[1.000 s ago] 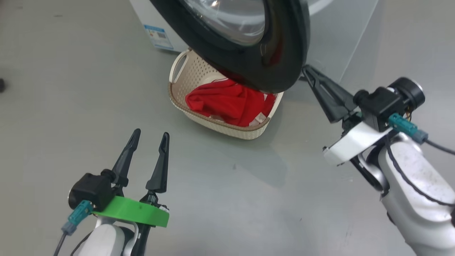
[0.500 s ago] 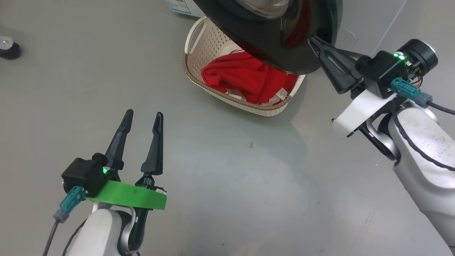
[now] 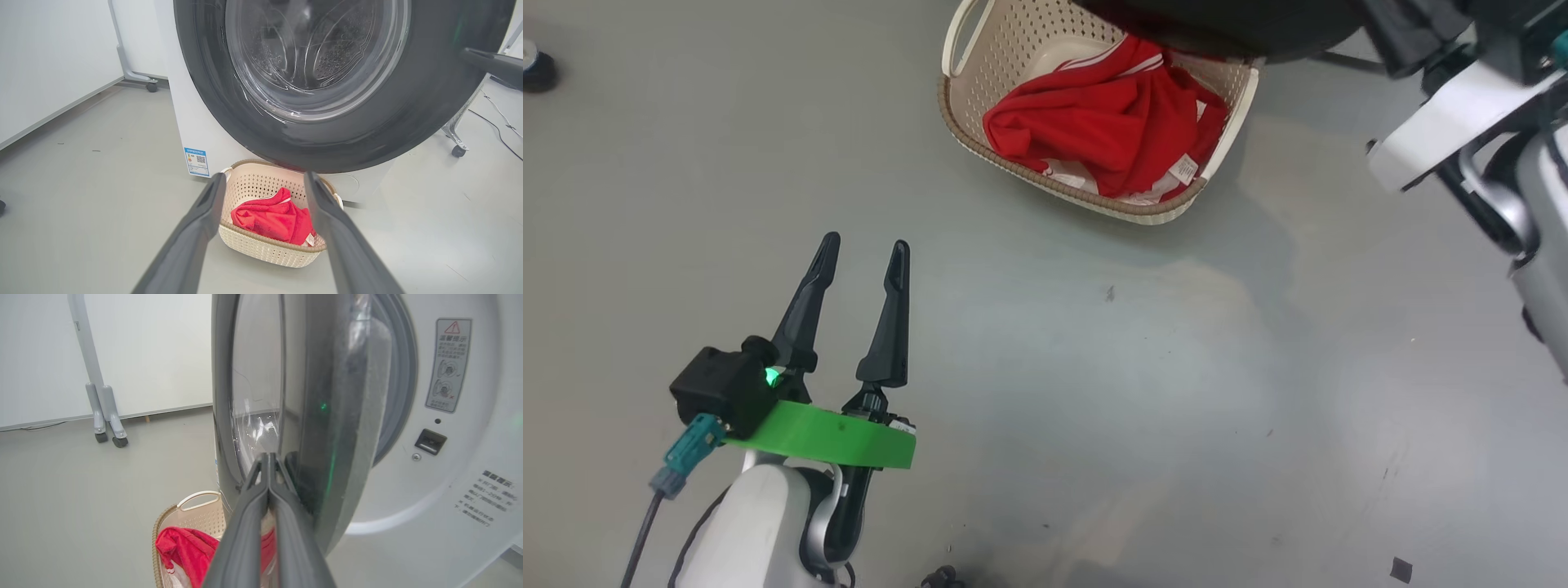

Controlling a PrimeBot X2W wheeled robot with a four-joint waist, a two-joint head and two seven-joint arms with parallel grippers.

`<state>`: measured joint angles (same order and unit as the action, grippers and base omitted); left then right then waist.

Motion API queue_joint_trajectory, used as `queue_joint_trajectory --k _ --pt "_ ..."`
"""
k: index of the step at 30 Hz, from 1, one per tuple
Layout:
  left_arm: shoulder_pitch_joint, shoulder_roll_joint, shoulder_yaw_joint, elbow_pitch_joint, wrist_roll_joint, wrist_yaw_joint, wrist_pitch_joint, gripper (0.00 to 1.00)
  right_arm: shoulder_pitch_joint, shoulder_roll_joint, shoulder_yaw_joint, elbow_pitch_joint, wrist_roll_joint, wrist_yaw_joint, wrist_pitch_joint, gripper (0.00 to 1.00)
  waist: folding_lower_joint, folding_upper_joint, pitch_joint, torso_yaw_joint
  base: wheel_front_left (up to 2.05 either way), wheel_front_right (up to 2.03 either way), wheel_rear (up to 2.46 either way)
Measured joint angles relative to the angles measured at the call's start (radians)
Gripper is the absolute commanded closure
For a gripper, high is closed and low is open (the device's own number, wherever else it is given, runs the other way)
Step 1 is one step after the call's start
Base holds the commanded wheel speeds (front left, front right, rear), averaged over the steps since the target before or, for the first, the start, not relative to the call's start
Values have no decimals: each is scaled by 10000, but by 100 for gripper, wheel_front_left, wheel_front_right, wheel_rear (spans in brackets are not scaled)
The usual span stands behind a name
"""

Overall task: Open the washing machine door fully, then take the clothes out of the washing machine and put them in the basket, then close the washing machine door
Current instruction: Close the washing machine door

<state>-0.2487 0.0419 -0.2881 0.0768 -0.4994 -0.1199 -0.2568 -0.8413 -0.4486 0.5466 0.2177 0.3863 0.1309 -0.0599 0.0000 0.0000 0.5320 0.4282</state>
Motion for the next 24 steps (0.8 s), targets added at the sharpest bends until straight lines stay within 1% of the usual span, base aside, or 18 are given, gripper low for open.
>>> queue_joint_trajectory --k 6,14,19,24 --pt "-200 -84 -84 -42 -6 -2 0 0 -1054 -560 -249 238 10 0 125 100 0 0 490 81 0 0 0" --pt "-441 -153 -244 -38 -54 -10 0 0 -2118 -926 -378 757 109 0 299 100 0 0 1041 335 0 0 0" --pt "-545 -176 -297 -40 -228 -10 0 0 -2794 -1166 -268 991 109 0 399 100 1 0 1301 538 0 0 0" --pt "-605 -182 -408 -56 -569 -12 0 0 -3380 -1271 -196 1233 107 0 458 100 1 0 1512 718 0 0 0"
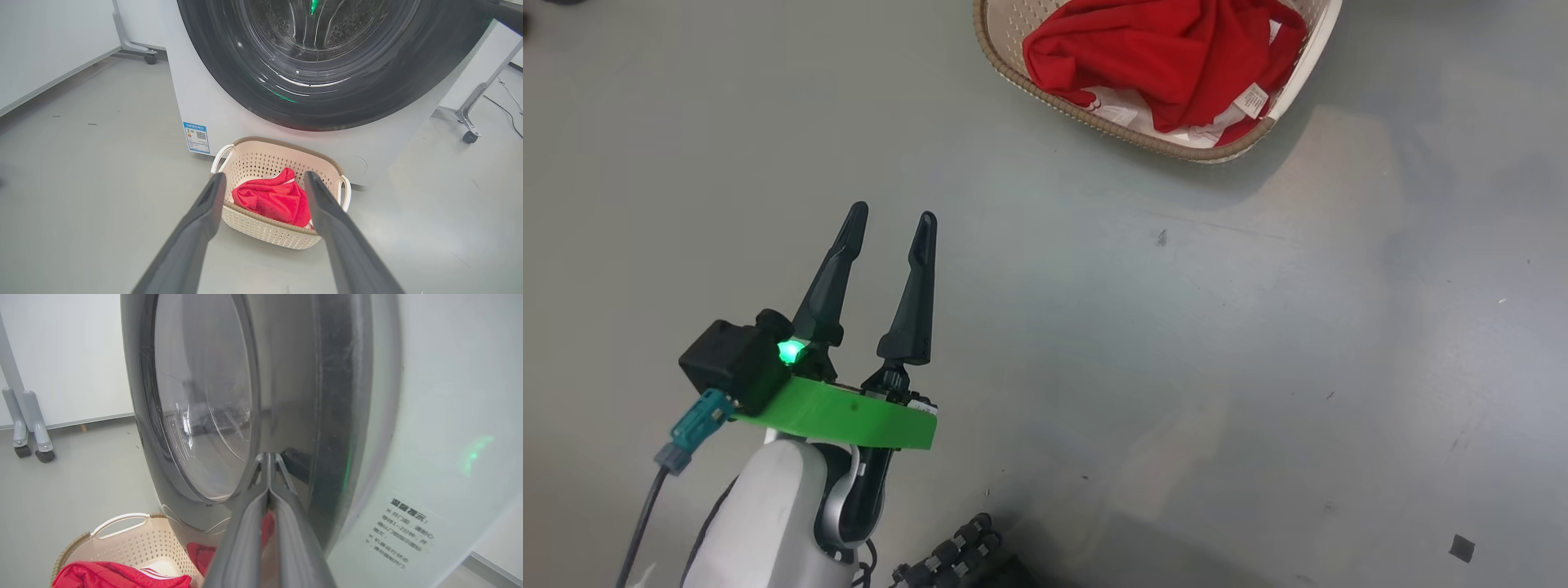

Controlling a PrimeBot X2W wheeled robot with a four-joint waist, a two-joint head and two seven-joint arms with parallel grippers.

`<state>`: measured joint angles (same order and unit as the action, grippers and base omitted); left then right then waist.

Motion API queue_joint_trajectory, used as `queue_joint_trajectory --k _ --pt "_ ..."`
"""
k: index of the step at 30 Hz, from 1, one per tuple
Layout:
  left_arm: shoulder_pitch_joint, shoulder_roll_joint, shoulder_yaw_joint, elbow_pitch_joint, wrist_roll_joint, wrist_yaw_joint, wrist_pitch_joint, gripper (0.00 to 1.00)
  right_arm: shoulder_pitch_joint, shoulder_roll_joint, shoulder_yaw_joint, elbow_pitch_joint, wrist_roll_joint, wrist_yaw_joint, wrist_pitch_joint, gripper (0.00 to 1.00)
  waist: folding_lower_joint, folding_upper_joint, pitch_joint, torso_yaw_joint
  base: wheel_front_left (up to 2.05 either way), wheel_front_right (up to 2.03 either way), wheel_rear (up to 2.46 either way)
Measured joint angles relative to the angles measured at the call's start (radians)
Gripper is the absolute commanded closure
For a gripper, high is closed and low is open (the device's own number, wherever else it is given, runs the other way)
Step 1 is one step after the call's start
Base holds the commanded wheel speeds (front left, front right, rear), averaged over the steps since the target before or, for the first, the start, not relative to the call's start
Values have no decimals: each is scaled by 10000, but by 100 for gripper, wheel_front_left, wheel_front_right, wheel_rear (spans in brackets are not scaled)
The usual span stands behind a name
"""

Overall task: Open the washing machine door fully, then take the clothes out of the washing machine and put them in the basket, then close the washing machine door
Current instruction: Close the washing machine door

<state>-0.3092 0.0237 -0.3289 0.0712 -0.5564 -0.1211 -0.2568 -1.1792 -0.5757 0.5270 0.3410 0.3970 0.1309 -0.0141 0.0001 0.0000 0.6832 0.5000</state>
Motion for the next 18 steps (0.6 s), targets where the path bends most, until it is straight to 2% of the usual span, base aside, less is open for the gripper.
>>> queue_joint_trajectory --k 9,18 --pt "-103 -4 -90 -75 -339 0 0 0 -1085 36 -136 512 -33 15 86 100 0 0 347 165 0 0 0" --pt "-244 -15 -236 -75 -424 -4 0 0 -1345 113 73 917 -119 79 -75 100 0 0 450 240 0 0 0"
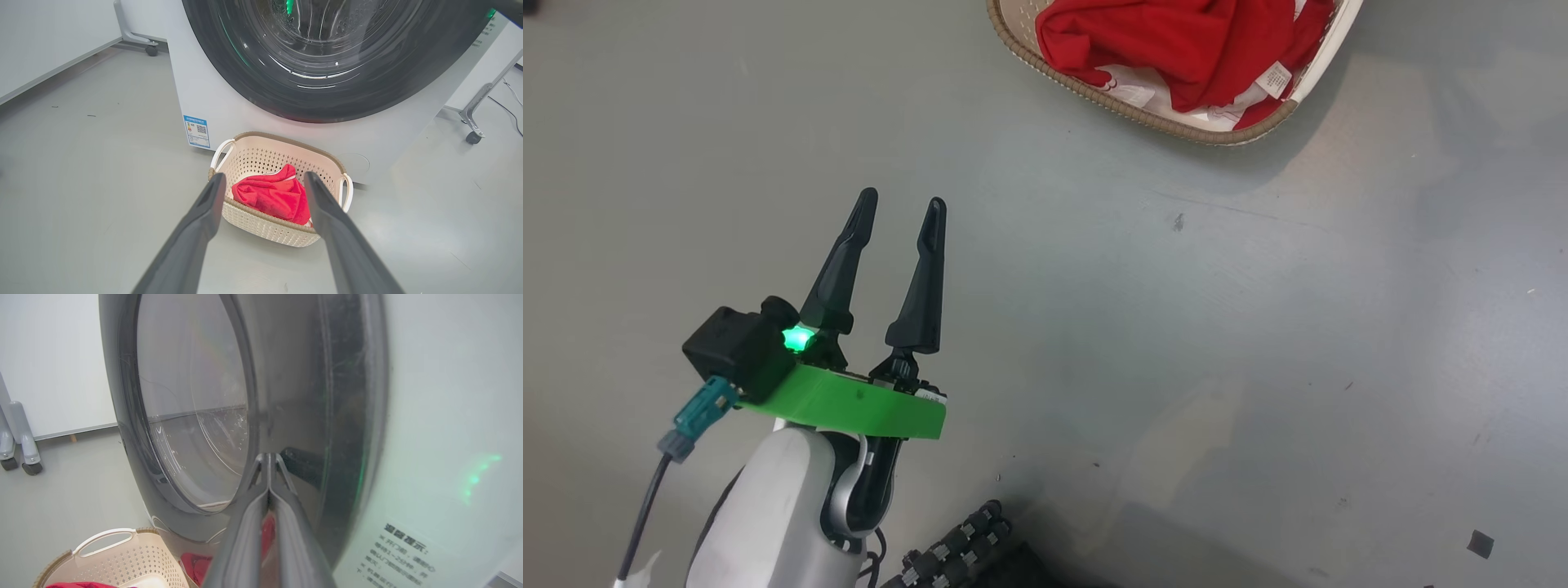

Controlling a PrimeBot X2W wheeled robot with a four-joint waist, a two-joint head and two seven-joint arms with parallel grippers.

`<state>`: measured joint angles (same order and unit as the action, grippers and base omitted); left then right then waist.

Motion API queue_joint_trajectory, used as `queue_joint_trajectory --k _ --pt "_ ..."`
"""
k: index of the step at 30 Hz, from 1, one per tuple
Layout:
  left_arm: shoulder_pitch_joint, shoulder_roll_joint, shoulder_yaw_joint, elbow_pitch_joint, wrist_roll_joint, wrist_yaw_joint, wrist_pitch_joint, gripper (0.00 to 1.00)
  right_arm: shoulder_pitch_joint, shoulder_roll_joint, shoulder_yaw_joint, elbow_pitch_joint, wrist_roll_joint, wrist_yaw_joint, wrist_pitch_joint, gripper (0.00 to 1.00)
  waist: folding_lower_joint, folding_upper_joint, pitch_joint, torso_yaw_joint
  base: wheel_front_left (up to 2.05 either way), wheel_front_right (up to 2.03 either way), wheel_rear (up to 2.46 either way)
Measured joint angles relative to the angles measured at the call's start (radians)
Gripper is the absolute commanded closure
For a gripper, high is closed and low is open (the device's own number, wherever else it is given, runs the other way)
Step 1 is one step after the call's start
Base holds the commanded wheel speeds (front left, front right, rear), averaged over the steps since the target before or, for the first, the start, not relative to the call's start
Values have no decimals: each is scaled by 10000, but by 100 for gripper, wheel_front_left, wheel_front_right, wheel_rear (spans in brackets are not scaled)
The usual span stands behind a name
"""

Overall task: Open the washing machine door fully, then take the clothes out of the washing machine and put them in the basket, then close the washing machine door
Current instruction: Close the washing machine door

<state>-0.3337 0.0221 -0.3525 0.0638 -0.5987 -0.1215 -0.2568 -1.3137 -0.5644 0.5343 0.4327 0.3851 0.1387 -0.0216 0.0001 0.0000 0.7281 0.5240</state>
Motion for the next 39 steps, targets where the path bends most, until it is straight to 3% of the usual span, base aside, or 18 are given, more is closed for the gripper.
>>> queue_joint_trajectory --k 12,25,39 --pt "-197 -13 203 376 -67 -27 0 0 1094 75 443 1011 23 -81 -1181 100 -1 0 -661 -66 0 0 0" --pt "-186 -13 665 945 583 -27 0 0 3500 961 554 1279 723 -113 -2150 100 -1 0 -2216 -560 0 0 0" --pt "522 27 1578 1620 980 -27 0 0 6380 1743 -552 963 1877 -1024 -2307 100 -1 0 -4008 -1800 0 0 0"
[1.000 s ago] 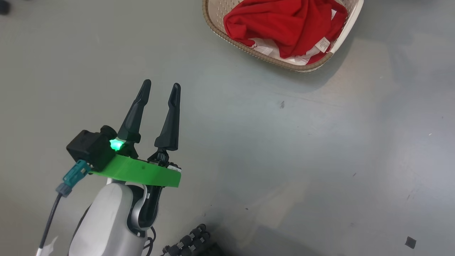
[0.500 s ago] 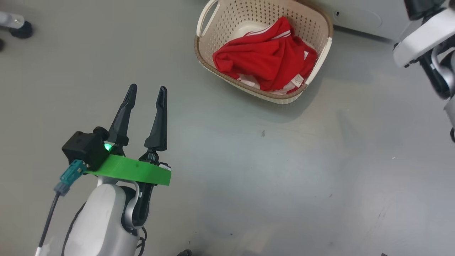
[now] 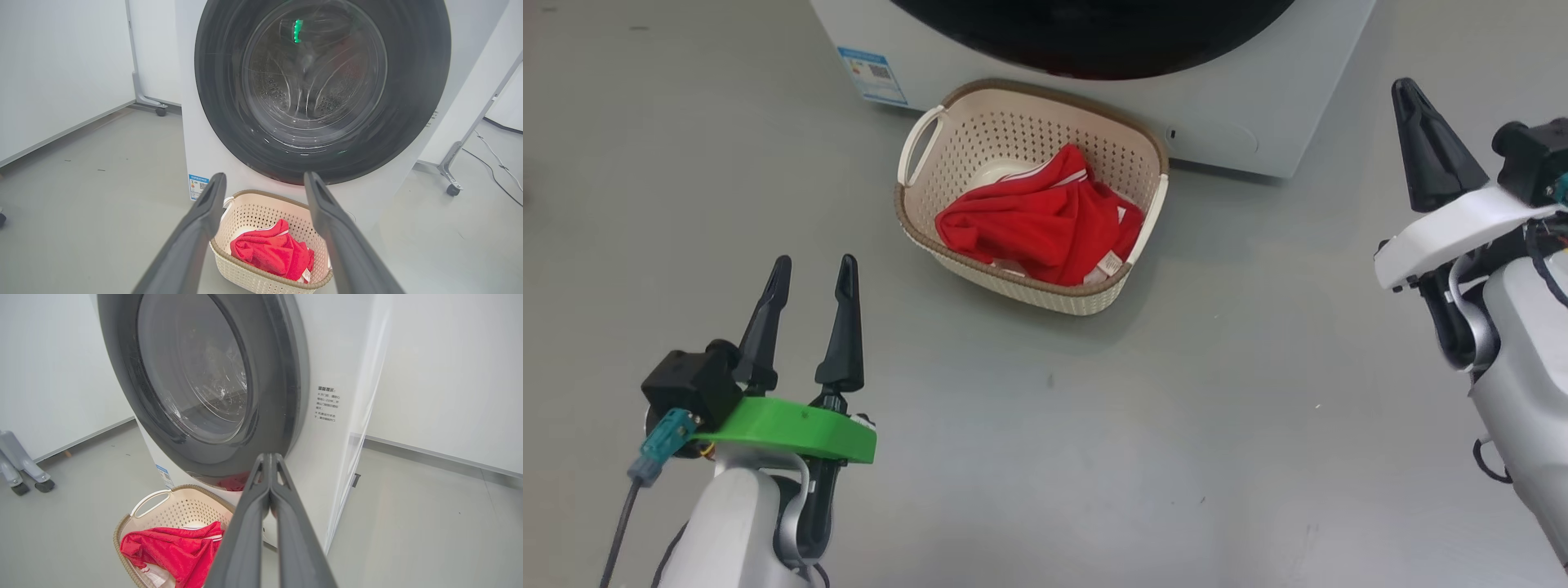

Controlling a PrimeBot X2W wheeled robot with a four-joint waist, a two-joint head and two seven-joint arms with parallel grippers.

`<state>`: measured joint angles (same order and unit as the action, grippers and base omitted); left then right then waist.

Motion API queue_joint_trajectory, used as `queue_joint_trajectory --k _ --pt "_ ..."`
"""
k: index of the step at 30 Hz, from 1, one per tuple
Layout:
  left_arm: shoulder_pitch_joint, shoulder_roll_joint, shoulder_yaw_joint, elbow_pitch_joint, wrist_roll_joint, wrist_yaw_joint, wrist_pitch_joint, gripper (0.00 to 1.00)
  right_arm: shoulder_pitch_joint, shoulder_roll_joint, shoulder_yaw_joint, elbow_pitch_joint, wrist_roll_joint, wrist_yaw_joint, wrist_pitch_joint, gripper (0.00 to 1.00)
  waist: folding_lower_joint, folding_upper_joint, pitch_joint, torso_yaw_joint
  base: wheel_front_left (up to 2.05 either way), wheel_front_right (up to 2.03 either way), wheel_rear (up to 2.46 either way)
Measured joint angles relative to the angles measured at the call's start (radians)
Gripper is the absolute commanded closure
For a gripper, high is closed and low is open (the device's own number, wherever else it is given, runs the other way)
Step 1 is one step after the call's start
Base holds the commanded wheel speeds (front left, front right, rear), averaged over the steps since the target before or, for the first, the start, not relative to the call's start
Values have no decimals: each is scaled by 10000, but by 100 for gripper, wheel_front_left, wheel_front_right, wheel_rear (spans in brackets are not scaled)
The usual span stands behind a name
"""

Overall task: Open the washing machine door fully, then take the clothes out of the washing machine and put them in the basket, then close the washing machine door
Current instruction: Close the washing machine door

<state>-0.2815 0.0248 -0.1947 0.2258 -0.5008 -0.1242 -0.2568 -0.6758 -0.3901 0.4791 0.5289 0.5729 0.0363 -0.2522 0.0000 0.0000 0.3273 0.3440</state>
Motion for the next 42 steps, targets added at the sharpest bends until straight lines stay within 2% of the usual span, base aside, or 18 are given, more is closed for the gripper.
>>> queue_joint_trajectory --k 10,15,24,25,26,27,42 --pt "1018 224 267 433 245 -2 0 0 2142 591 -1185 -1070 443 -589 2 100 0 0 -1429 -840 0 0 0" --pt "1483 232 236 564 316 -2 0 0 3393 644 -1542 -1480 443 -894 2 100 -1 0 -2132 -1188 0 0 0" --pt "2010 240 251 543 443 -2 0 0 4928 794 -2061 -2445 288 -1122 2 100 -1 0 -2977 -1761 0 0 0" --pt "2035 240 249 531 541 -2 0 0 5070 838 -2150 -2535 288 -1197 2 93 -1 0 -3038 -1812 0 0 0" --pt "2050 238 253 520 570 -2 0 0 5218 884 -2194 -2631 276 -1197 2 55 -1 0 -3099 -1859 0 0 0" --pt "2063 240 272 502 587 -2 0 0 5347 918 -2190 -2698 192 -1200 2 0 -1 0 -3151 -1903 0 0 0" --pt "2279 236 209 416 744 -2 0 0 6498 1141 -2431 -3806 -318 -1350 2 0 -1 0 -3334 -2171 0 0 0"
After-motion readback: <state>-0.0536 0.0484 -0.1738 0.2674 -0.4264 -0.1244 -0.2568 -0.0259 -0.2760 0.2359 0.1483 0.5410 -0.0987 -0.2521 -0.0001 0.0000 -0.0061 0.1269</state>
